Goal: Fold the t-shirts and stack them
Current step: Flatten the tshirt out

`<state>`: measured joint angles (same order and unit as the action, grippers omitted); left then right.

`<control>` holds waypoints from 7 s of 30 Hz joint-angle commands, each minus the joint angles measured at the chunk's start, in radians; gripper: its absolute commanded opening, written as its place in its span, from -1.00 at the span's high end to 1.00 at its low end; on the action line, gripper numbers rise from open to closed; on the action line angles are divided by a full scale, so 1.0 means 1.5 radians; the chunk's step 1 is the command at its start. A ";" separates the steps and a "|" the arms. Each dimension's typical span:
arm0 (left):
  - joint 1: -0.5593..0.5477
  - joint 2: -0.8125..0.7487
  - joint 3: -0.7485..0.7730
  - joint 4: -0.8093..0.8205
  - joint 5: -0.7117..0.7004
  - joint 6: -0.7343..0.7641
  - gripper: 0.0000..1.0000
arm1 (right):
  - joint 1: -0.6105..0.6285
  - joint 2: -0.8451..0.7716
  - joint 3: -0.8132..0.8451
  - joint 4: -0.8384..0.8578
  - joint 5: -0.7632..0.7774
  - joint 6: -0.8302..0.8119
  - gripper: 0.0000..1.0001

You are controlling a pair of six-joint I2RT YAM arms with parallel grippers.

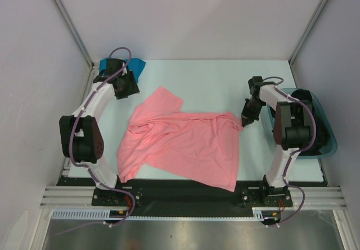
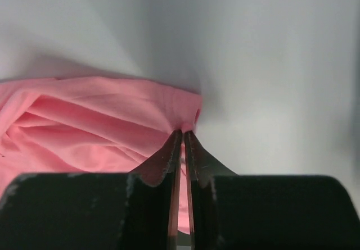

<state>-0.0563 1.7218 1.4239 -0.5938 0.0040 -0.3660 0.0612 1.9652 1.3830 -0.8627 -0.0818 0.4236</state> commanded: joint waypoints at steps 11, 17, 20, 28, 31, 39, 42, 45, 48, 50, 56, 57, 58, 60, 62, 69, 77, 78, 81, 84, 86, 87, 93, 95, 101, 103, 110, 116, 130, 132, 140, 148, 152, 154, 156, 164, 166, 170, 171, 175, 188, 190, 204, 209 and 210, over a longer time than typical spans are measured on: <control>-0.057 0.099 0.106 -0.022 0.055 0.035 -0.26 | -0.001 0.024 0.156 -0.014 0.035 -0.035 0.78; -0.061 0.051 0.024 -0.073 -0.066 0.032 -0.40 | -0.002 0.061 0.235 -0.022 0.027 -0.036 0.79; -0.061 -0.003 -0.067 -0.075 -0.079 0.016 -0.60 | -0.002 0.078 0.263 -0.022 0.030 -0.037 0.79; -0.062 -0.006 -0.177 -0.078 -0.008 -0.033 -0.66 | -0.010 0.127 0.339 -0.032 0.031 -0.039 0.78; -0.062 0.030 -0.159 -0.075 -0.008 -0.029 -0.43 | -0.017 0.137 0.349 -0.027 0.024 -0.034 0.78; -0.061 0.143 -0.016 -0.036 0.039 -0.014 0.99 | -0.032 0.178 0.406 0.014 0.012 -0.009 0.80; -0.061 0.190 0.107 -0.052 0.029 -0.007 0.99 | -0.036 0.205 0.464 0.024 0.014 -0.016 0.81; -0.060 0.245 0.238 -0.076 0.012 -0.007 0.99 | -0.036 0.252 0.535 0.011 0.017 -0.027 0.80; -0.055 0.307 0.357 -0.103 0.016 -0.018 0.99 | -0.036 0.314 0.640 -0.002 0.015 -0.043 0.80; -0.052 0.334 0.415 -0.111 0.021 -0.025 0.86 | -0.036 0.348 0.699 0.000 -0.006 -0.041 0.75; -0.051 0.343 0.472 -0.146 -0.041 -0.020 -0.44 | -0.061 0.364 0.769 0.024 -0.032 -0.019 0.24; -0.050 0.326 0.459 -0.143 -0.055 -0.017 -0.53 | -0.060 0.360 0.777 0.001 -0.028 -0.018 0.11; -0.050 0.280 0.419 -0.136 -0.068 -0.010 -0.71 | -0.060 0.351 0.779 -0.011 -0.024 -0.016 0.02; -0.049 0.229 0.364 -0.123 -0.079 0.002 -0.72 | -0.058 0.310 0.743 -0.045 -0.006 -0.020 -0.06; -0.048 0.144 0.258 -0.109 -0.091 0.006 -0.67 | -0.053 0.271 0.696 -0.063 0.011 -0.022 -0.09; 0.002 -0.091 -0.111 -0.066 -0.061 -0.032 -0.26 | 0.017 0.046 0.387 -0.037 0.029 -0.040 -0.04; 0.115 -0.149 -0.317 -0.028 0.011 -0.133 -0.15 | 0.108 -0.134 0.075 0.013 -0.013 -0.042 0.01; 0.123 -0.149 -0.327 -0.009 0.015 -0.144 -0.09 | 0.119 -0.145 0.045 0.020 -0.020 -0.041 0.01; 0.145 -0.135 -0.348 0.007 0.029 -0.141 0.12 | 0.122 -0.171 -0.024 0.031 -0.031 -0.037 0.02; 0.155 -0.129 -0.361 0.026 0.030 -0.136 0.17 | 0.122 -0.185 -0.044 0.032 -0.030 -0.039 0.03; 0.158 -0.121 -0.360 0.020 0.027 -0.135 0.17 | 0.121 -0.190 -0.046 0.033 -0.030 -0.039 0.02; 0.157 -0.121 -0.361 0.022 0.023 -0.137 0.15 | 0.120 -0.192 -0.044 0.033 -0.030 -0.042 0.03; 0.162 -0.145 -0.397 0.026 -0.001 -0.135 0.11 | 0.118 -0.196 -0.039 0.031 -0.038 -0.035 0.03; 0.163 -0.154 -0.413 0.031 -0.001 -0.134 0.10 | 0.118 -0.201 -0.045 0.033 -0.037 -0.034 0.03; 0.164 -0.156 -0.422 0.036 -0.024 -0.130 0.07 | 0.116 -0.217 -0.067 0.037 -0.033 -0.031 0.03; 0.165 -0.165 -0.421 0.035 -0.033 -0.127 0.07 | 0.116 -0.218 -0.070 0.039 -0.034 -0.028 0.03; 0.170 -0.146 -0.422 0.048 -0.035 -0.113 0.11 | 0.116 -0.222 -0.074 0.040 -0.034 -0.022 0.03; 0.171 -0.131 -0.430 0.062 -0.027 -0.119 0.15 | 0.116 -0.229 -0.081 0.039 -0.032 -0.017 0.03; 0.176 -0.145 -0.437 0.085 0.017 -0.114 0.99 | 0.118 -0.232 -0.113 0.019 -0.015 0.000 0.03; 0.178 -0.154 -0.434 0.078 0.012 -0.112 0.99 | 0.118 -0.235 -0.140 0.015 -0.008 0.011 0.03; 0.177 -0.162 -0.427 0.062 0.016 -0.083 0.99 | 0.104 -0.241 -0.258 0.023 0.002 0.092 0.00; 0.177 -0.178 -0.417 0.055 0.021 -0.055 0.99 | 0.073 -0.282 -0.324 0.052 0.002 0.119 0.07; 0.176 -0.179 -0.414 0.055 0.026 -0.054 0.99 | 0.049 -0.299 -0.357 0.064 -0.024 0.126 0.11; 0.177 -0.178 -0.414 0.054 0.029 -0.054 0.99 | 0.050 -0.297 -0.363 0.068 -0.030 0.126 0.12; 0.177 -0.177 -0.413 0.053 0.029 -0.053 0.99 | 0.052 -0.298 -0.372 0.072 -0.041 0.127 0.14; 0.176 -0.170 -0.401 0.049 0.034 -0.048 0.99 | 0.070 -0.316 -0.400 0.079 -0.049 0.146 0.16; 0.177 -0.170 -0.404 0.048 0.033 -0.047 0.99 | 0.071 -0.316 -0.411 0.081 -0.051 0.151 0.16; 0.176 -0.174 -0.407 0.046 0.034 -0.045 0.99 | 0.071 -0.339 -0.432 0.080 -0.044 0.158 0.17; 0.177 -0.173 -0.407 0.047 0.035 -0.043 0.99 | 0.071 -0.340 -0.434 0.080 -0.042 0.159 0.16; 0.176 -0.165 -0.402 0.044 0.038 -0.043 0.99 | 0.074 -0.329 -0.437 0.081 -0.043 0.162 0.17; 0.176 -0.164 -0.393 0.040 0.036 -0.042 0.99 | 0.077 -0.320 -0.429 0.064 -0.029 0.158 0.28; 0.176 -0.162 -0.392 0.040 0.036 -0.043 0.99 | 0.078 -0.323 -0.431 0.058 -0.025 0.157 0.26; 0.176 -0.163 -0.392 0.040 0.037 -0.042 0.99 | 0.078 -0.314 -0.439 0.077 -0.034 0.150 0.36; 0.176 -0.167 -0.394 0.043 0.042 -0.044 0.99 | 0.078 -0.309 -0.430 0.085 -0.037 0.149 0.86; 0.176 -0.167 -0.394 0.043 0.043 -0.044 1.00 | 0.078 -0.310 -0.424 0.085 -0.035 0.150 0.91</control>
<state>0.2001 1.4902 0.7959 -0.5358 0.0490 -0.4507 0.1738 1.4799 0.7368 -0.7612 -0.1734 0.6544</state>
